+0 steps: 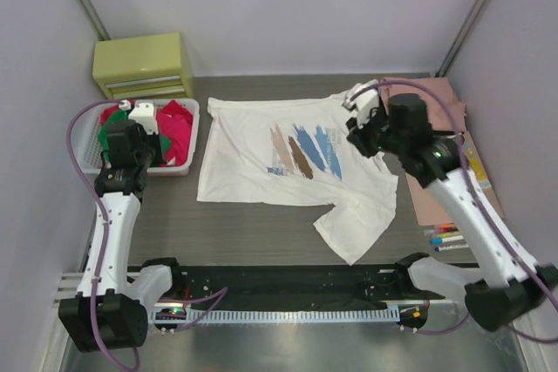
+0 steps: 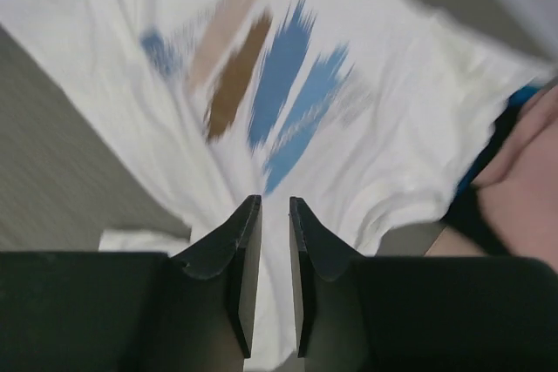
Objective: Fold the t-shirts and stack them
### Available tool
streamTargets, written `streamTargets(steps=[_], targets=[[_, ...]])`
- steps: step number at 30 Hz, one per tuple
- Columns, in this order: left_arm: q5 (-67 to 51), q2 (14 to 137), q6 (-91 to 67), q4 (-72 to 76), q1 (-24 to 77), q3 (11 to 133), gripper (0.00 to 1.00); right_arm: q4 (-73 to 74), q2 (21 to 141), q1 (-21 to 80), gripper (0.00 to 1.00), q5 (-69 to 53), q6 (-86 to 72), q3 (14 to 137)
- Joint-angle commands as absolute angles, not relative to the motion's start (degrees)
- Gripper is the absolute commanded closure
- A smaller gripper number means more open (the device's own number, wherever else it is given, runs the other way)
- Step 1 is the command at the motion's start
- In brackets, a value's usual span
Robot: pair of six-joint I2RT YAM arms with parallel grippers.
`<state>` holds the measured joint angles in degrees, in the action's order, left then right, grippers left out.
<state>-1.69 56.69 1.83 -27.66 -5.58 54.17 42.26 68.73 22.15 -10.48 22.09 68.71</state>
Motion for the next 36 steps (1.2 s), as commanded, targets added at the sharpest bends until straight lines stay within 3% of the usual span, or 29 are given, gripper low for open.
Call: streamTargets(steps=[1,6,12,16,21,28,36], targets=[[-3.95,54.93,1.41,-24.87,-5.45,52.82,1.00,32.61,52.74,21.11,0.75,-13.88,17.76,74.53],[-10.55,60.00,0.26,-27.15,-4.93,55.36,1.00,34.19,49.31,17.32,0.75,-12.14,18.28,67.36],[7.26,80.22,6.59,-42.51,10.00,78.54,1.00,32.00,46.50,12.93,0.75,-11.60,17.32,60.12],[4.92,90.50,6.33,-45.61,15.98,89.89,1.00,31.55,46.05,10.20,0.75,-12.13,16.26,60.20],[10.01,96.32,4.31,-41.32,16.61,95.00,1.00,31.73,47.02,8.44,0.75,-12.74,15.91,60.38],[2.20,123.64,-2.29,-59.94,14.41,131.46,1.00,31.46,49.57,4.76,0.75,-15.02,14.33,61.26],[5.46,130.25,0.97,-53.71,14.51,131.05,1.00,29.18,49.66,3.08,0.75,-14.24,14.15,58.63]])
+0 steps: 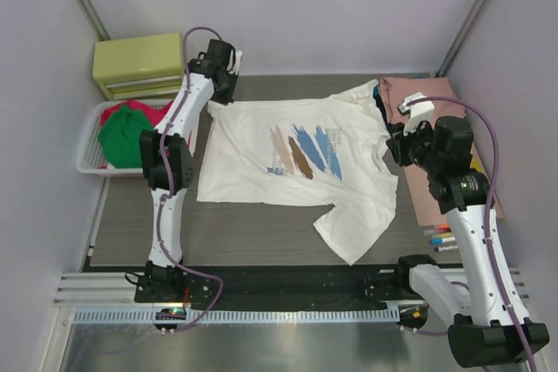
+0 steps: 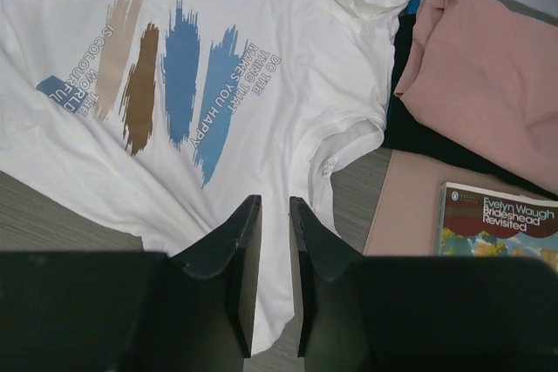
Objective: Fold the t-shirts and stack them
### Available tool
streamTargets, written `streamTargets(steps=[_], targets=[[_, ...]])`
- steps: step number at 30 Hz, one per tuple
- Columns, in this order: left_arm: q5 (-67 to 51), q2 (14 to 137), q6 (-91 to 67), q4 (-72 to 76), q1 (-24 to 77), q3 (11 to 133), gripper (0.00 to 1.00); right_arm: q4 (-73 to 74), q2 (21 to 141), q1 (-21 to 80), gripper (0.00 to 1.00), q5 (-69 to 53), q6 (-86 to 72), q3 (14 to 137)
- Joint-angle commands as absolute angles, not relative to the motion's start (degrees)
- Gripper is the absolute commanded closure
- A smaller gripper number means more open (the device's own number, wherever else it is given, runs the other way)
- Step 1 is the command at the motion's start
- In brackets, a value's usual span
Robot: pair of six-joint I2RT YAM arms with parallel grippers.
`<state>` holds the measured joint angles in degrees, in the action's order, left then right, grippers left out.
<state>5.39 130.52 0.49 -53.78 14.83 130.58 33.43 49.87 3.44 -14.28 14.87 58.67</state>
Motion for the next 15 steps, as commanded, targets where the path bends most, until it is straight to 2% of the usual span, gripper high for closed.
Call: streamTargets(steps=[1,6,15], targets=[[5.10,129.99,0.62,-53.27,14.33,130.09,1.00,28.92,51.31,3.08,0.75,-14.06,14.24,58.36],[4.66,127.44,1.23,-47.90,13.54,122.62,1.00,28.04,56.51,3.16,0.76,-15.73,13.80,58.45],[6.15,134.38,0.79,-47.19,12.04,125.58,1.00,26.81,56.34,3.16,0.75,-15.82,13.89,57.31]])
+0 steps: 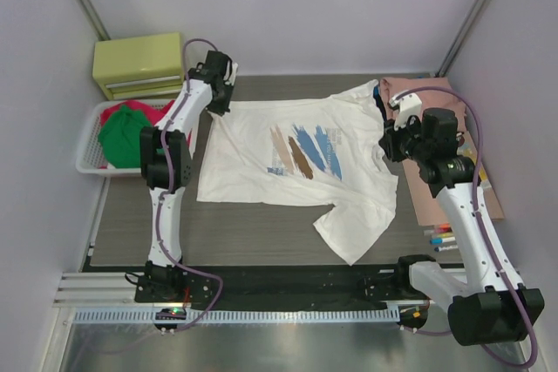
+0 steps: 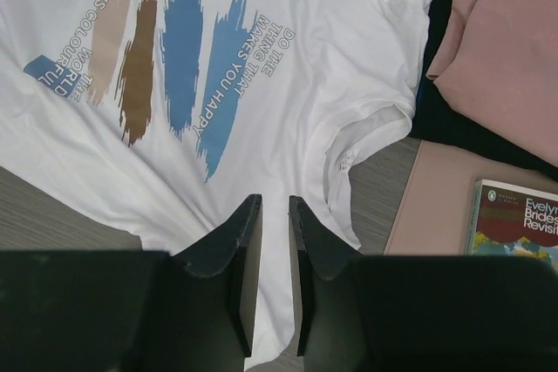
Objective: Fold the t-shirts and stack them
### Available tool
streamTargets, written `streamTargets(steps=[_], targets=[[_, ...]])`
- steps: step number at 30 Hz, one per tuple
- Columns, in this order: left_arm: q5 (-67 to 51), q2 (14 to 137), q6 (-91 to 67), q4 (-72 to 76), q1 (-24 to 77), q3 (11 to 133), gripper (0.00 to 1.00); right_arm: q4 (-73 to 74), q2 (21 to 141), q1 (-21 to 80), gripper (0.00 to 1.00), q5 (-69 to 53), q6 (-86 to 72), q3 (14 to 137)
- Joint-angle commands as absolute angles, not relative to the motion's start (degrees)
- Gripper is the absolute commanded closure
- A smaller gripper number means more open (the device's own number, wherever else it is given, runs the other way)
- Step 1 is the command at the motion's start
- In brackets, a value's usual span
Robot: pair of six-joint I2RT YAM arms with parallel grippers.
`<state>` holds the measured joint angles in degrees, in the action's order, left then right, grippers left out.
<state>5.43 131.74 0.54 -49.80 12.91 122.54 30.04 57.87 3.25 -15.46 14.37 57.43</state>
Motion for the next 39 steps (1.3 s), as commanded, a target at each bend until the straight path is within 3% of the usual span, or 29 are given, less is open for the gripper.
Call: streamTargets(steps=[1,11,13,14,17,22,24,25,26,27,28,39], targets=[[6.07,135.34,0.88,-47.63,11.95,126.38,1.00,26.89,56.25,3.08,0.75,-15.82,13.89,57.04],[10.62,135.97,0.35,-48.87,11.25,122.35,1.00,26.02,56.69,3.08,0.73,-16.78,13.10,55.90],[11.16,136.93,-1.13,-49.83,10.55,122.78,0.87,26.10,56.95,3.08,0.70,-17.23,13.10,56.25],[11.08,136.85,-2.01,-50.36,10.11,122.61,0.67,26.10,56.87,3.08,0.69,-17.31,13.10,56.16],[12.30,133.87,-2.11,-47.31,9.67,118.41,0.44,26.02,56.69,3.08,0.66,-17.49,13.36,55.46],[14.24,132.01,-1.58,-47.28,9.23,117.33,0.40,25.14,56.08,3.16,0.64,-17.93,13.27,53.88],[13.71,132.71,-1.76,-48.42,9.14,118.21,0.42,25.05,56.07,3.16,0.64,-17.84,13.27,53.88],[12.58,132.71,-2.02,-48.34,9.23,117.78,0.49,24.96,56.07,3.16,0.64,-17.67,13.27,53.88],[12.31,132.28,-2.46,-48.25,9.14,116.82,0.61,25.05,55.90,3.16,0.64,-17.58,13.27,54.05],[12.04,132.01,-3.24,-47.90,9.23,116.28,0.86,24.96,55.90,3.08,0.64,-17.75,13.45,53.97],[12.13,131.92,-3.77,-47.90,9.14,115.76,1.00,24.87,55.90,3.16,0.64,-17.58,13.36,53.96],[18.01,128.16,-2.99,-47.91,8.88,109.88,1.00,24.70,55.20,3.16,0.64,-17.84,13.45,53.96]])
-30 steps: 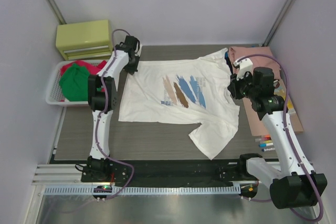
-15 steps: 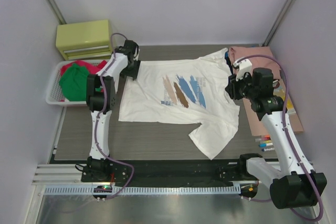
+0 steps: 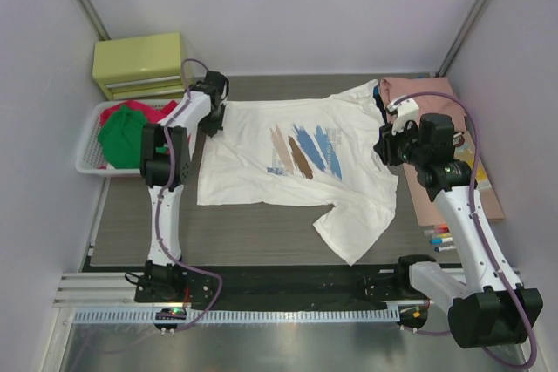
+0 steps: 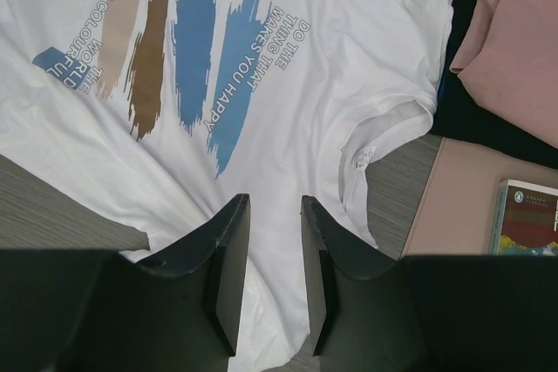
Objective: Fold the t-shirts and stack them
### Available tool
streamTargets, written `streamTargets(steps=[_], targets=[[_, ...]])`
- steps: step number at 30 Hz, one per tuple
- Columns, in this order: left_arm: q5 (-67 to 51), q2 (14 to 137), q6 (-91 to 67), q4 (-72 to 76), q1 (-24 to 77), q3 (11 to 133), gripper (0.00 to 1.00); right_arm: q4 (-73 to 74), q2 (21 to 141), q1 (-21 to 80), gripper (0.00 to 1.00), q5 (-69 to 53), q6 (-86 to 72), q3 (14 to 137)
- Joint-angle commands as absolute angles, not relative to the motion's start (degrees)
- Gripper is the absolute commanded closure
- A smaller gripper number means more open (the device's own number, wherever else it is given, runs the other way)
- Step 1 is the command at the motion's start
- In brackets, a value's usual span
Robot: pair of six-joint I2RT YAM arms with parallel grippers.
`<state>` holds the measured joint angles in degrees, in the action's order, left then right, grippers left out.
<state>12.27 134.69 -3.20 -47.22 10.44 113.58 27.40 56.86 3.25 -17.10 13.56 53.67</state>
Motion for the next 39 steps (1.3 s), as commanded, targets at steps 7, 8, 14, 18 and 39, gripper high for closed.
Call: streamTargets(steps=[7,8,14,18,39], targets=[[17.84,126.48,-3.25,-48.43,5.54,104.33,1.00,24.61,55.19,3.08,0.64,-18.46,13.18,54.58],[17.93,126.04,-2.99,-47.99,5.28,103.54,1.00,24.61,54.93,3.16,0.64,-18.72,13.18,54.67],[10.38,119.45,-0.26,-41.84,4.75,97.30,0.59,25.75,55.02,3.08,0.44,-21.35,13.45,54.93],[7.30,113.39,-0.26,-35.35,4.75,93.35,0.44,26.98,54.41,3.08,0.37,-21.71,14.32,54.67],[-8.00,95.45,-2.20,-40.52,5.71,87.36,0.60,29.97,52.47,3.08,0.36,-23.03,14.33,55.99]])
